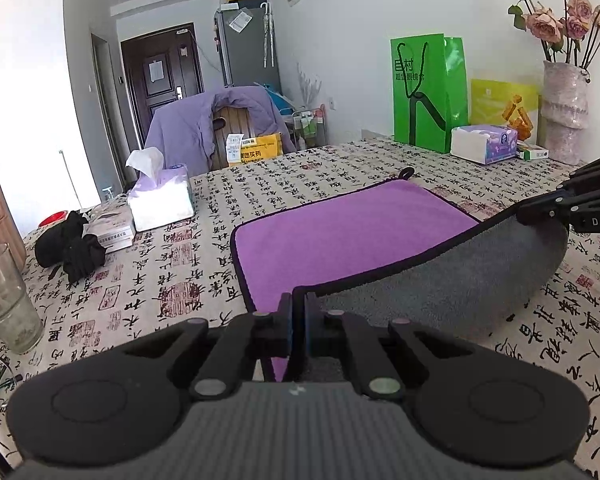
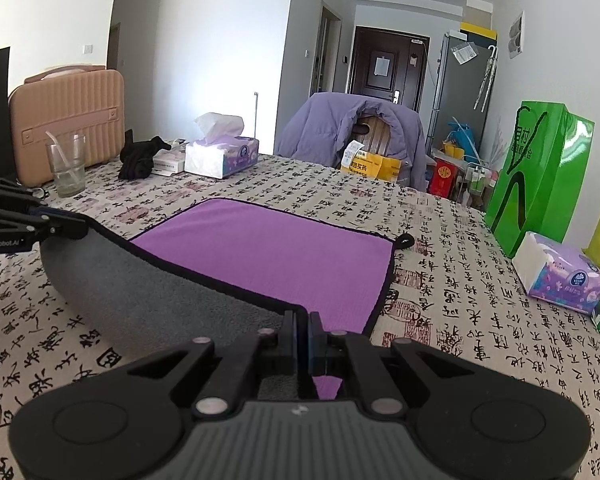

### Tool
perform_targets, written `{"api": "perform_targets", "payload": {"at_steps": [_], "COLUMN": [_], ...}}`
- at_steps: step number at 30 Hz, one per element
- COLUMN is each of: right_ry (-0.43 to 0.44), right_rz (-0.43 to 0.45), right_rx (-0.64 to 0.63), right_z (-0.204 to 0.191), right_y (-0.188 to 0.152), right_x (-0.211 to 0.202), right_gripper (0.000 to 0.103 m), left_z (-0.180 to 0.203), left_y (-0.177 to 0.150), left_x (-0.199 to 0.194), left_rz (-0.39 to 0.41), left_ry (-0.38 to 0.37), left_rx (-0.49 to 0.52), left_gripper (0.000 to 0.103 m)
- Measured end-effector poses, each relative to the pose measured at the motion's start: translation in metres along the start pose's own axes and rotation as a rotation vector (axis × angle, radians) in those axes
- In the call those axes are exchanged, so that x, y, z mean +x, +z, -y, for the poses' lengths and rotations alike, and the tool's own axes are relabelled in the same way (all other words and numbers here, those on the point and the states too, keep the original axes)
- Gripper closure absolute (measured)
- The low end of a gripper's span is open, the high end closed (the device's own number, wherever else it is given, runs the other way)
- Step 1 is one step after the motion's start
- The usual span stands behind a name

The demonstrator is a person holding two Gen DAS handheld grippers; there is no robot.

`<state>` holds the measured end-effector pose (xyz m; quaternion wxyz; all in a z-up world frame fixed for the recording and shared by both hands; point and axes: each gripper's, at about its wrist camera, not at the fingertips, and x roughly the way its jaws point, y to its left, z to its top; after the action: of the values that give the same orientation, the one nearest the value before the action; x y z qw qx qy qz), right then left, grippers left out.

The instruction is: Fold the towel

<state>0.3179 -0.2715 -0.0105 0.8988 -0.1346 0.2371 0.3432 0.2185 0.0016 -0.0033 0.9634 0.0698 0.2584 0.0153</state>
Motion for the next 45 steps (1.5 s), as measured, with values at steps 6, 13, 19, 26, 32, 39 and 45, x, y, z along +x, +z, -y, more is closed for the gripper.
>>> {"api": "perform_targets", "payload": {"at_steps": [6, 13, 19, 26, 32, 39, 45], "right_ry": [0.001, 0.0, -0.001, -0.004, -0.005, -0.006, -0.007], "right_rz": [0.001, 0.006, 0.007, 0.008, 0.015, 0.02, 0.021], "right_rx": [0.003, 0.008, 0.008, 0.004, 0.001, 0.0, -0.002], "right_z": [0.003, 0.007, 0.008, 0.014, 0.016, 0.018, 0.02], "right_y": [0.005, 0.009, 0.01, 0.02, 0.025, 0.029, 0.033], "right_x": [0.001, 0.002, 0.002, 0.007, 0.011, 0.015, 0.02], "right_gripper": [0.099, 0.099, 0.099, 0.099, 0.099, 0.099, 0.099], "left_z": [-0.001, -0.002, -0.003, -0.005, -0.007, -0.011, -0.012], "left_y": [0.004, 0.01, 0.015, 0.018, 0.025, 0.032, 0.033], "left_x": [0.002, 0.004, 0.008, 0.01, 0.015, 0.021, 0.025], "left_rz": [0.002, 0.005, 0.005, 0.004, 0.008, 0.013, 0.016], "left_ry": [0.004, 0.004, 0.007, 0.01, 0.011, 0.011, 0.013], "left_rx": [0.003, 0.007, 0.011, 0.015, 0.016, 0.031, 0.043], "left_gripper": [0.097, 0.097, 0.097, 0.097, 0.097, 0.097, 0.097]}}
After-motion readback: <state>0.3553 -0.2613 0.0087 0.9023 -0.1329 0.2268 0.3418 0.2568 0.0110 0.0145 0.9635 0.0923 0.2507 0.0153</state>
